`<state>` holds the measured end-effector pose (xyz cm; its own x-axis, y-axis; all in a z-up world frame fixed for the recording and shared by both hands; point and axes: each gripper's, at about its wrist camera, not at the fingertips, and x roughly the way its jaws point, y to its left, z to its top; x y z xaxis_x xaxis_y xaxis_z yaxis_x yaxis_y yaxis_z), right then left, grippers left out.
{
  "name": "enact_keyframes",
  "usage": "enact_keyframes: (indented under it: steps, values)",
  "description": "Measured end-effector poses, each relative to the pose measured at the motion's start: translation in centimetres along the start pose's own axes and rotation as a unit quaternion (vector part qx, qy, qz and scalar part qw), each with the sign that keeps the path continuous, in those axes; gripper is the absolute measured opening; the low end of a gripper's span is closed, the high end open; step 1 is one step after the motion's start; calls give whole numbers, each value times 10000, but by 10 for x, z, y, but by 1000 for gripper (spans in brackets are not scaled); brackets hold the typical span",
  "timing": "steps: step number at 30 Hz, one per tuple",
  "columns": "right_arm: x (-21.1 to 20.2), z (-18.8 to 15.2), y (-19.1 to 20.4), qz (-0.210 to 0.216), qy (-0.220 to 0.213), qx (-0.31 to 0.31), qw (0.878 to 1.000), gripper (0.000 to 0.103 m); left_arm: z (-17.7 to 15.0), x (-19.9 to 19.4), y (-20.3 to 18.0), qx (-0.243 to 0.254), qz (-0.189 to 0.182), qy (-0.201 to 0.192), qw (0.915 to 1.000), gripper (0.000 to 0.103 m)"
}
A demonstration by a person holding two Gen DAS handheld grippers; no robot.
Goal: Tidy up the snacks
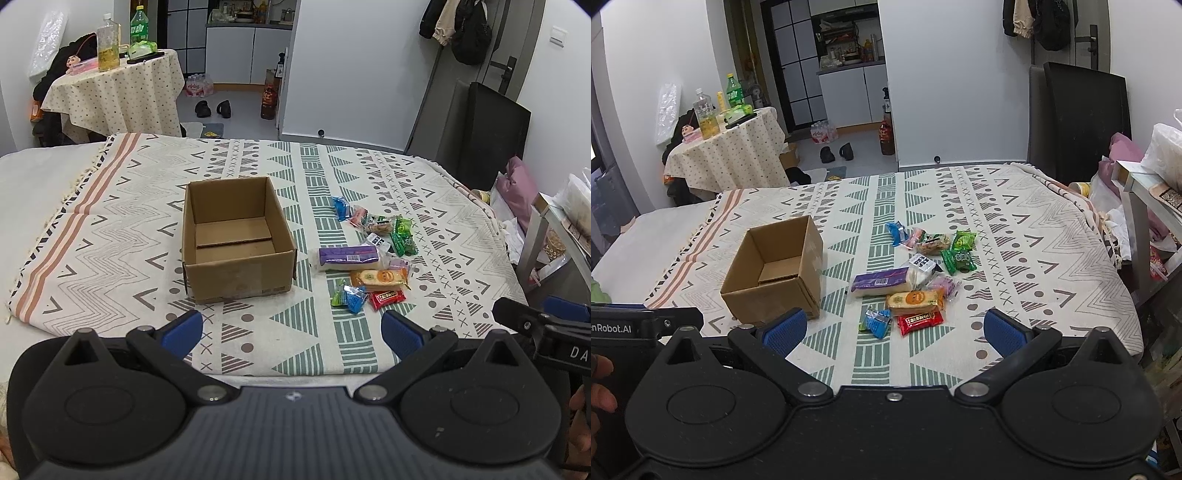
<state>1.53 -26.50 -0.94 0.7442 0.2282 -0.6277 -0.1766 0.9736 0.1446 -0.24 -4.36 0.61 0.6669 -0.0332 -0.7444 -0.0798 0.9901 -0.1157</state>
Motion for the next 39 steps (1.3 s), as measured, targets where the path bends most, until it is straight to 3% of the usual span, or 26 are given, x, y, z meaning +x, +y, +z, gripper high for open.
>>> enact_keyframes:
  steps: [15, 39]
  values:
    - [5, 3, -8, -65, 23, 44, 10000, 103, 2, 7, -3, 12, -85, 29, 10000, 102]
    - [58, 3, -63, 157, 315, 541, 9979, 103, 10, 81, -44, -39, -303, 394, 9988, 100]
